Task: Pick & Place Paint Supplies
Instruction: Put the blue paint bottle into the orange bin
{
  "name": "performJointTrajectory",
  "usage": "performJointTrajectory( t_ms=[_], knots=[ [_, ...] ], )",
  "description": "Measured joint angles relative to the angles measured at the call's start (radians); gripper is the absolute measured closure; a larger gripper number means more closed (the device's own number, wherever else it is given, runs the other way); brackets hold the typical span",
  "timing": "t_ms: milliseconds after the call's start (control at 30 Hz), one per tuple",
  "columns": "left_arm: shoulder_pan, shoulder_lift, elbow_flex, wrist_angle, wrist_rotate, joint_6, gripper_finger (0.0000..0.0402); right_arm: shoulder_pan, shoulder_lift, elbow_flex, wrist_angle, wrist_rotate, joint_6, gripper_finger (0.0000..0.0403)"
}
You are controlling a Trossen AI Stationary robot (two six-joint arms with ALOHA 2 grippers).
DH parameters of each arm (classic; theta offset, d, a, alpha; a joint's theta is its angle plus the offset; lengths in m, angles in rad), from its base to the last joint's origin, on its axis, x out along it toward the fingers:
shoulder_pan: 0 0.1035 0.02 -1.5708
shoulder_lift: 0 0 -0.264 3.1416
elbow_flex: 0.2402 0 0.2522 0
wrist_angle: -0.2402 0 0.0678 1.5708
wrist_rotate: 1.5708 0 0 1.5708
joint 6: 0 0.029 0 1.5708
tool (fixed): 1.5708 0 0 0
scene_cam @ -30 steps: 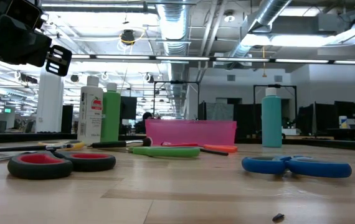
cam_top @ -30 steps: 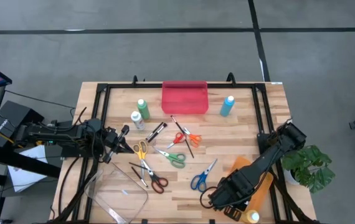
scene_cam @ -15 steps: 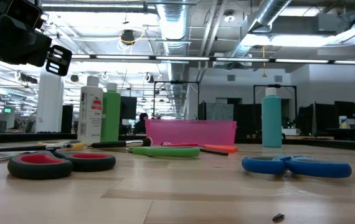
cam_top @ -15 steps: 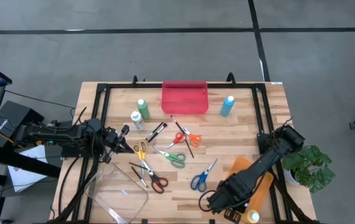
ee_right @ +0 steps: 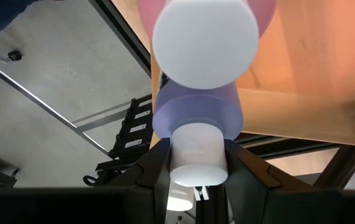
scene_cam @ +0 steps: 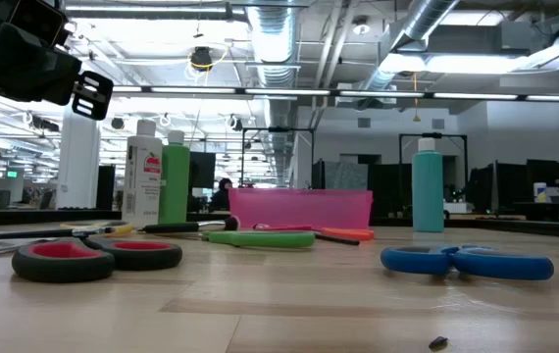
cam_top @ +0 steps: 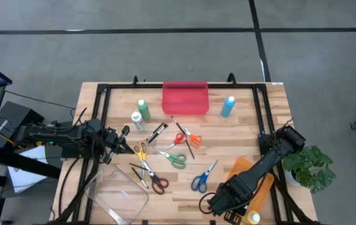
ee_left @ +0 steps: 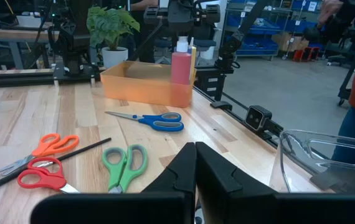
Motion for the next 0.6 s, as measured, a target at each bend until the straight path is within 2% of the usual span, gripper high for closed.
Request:
performJointTrajectory(
  t_ms=[600],
  knots=[
    [0.000, 0.000, 0.000, 0.000, 0.000, 0.000, 0.0401, 0.000, 0.000, 0.000, 0.012, -0.001, -0.005, 0.0289]
  ],
)
